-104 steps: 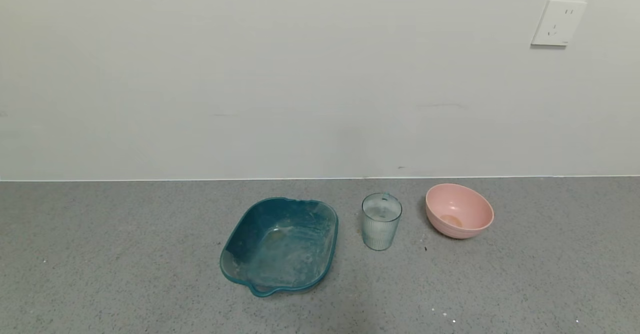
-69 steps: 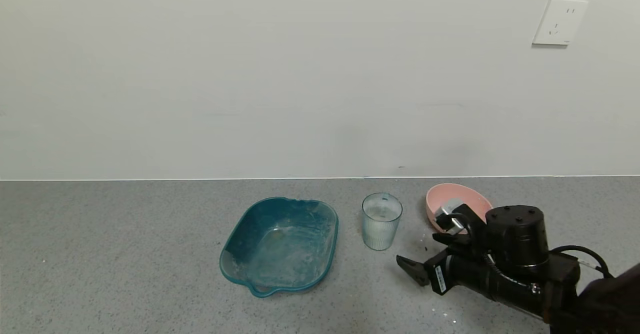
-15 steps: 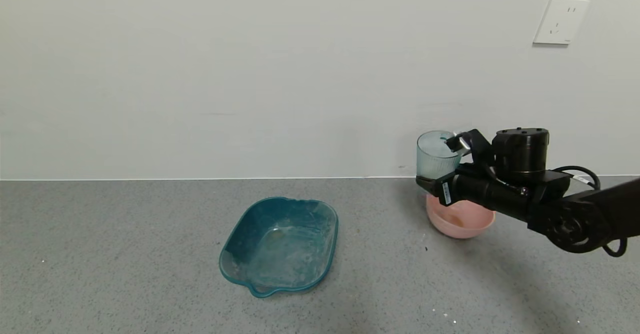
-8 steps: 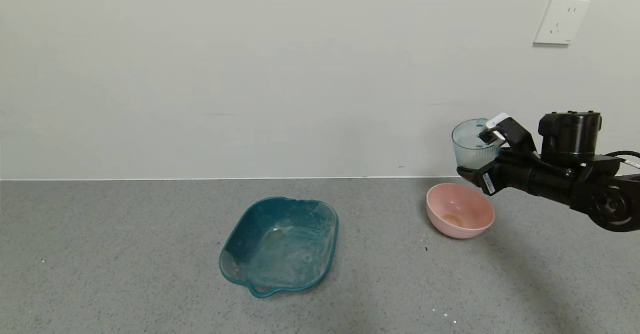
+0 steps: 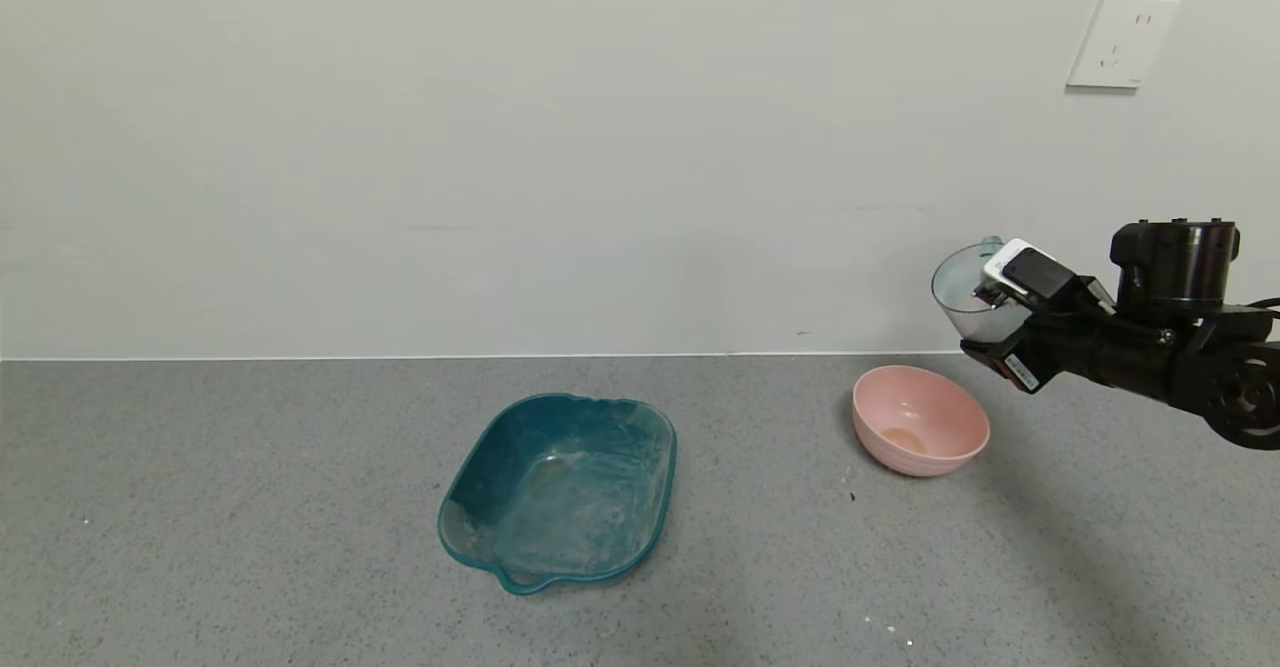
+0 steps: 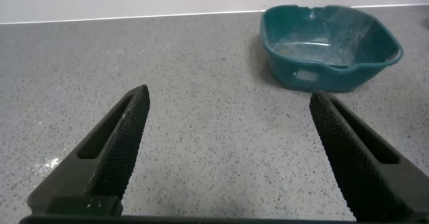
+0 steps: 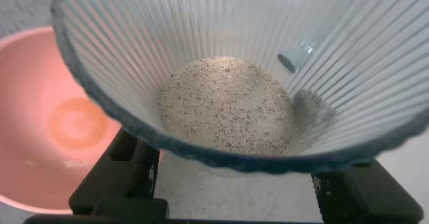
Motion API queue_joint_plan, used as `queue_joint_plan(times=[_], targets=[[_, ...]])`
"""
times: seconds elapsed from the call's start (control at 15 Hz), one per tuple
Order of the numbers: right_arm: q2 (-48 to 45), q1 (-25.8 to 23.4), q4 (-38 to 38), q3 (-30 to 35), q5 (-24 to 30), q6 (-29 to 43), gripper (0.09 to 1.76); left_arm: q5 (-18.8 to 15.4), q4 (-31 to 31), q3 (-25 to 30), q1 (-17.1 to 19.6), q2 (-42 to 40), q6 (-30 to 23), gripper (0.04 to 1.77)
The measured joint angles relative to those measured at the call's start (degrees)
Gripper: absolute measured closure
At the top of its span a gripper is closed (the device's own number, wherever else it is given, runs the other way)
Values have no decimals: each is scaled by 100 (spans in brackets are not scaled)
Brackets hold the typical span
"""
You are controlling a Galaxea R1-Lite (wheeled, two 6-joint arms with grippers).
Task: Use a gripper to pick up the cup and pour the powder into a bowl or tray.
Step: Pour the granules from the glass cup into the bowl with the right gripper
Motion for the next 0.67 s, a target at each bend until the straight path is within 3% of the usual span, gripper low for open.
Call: queue_joint_plan(times=[0.47,0.67], targets=[[-24,-176,-127,38,-1067,-1927,56,2,0,0,0,0,0,9],[-62,-154,-140,24,-1285,-2611,56,2,0,0,0,0,0,9]])
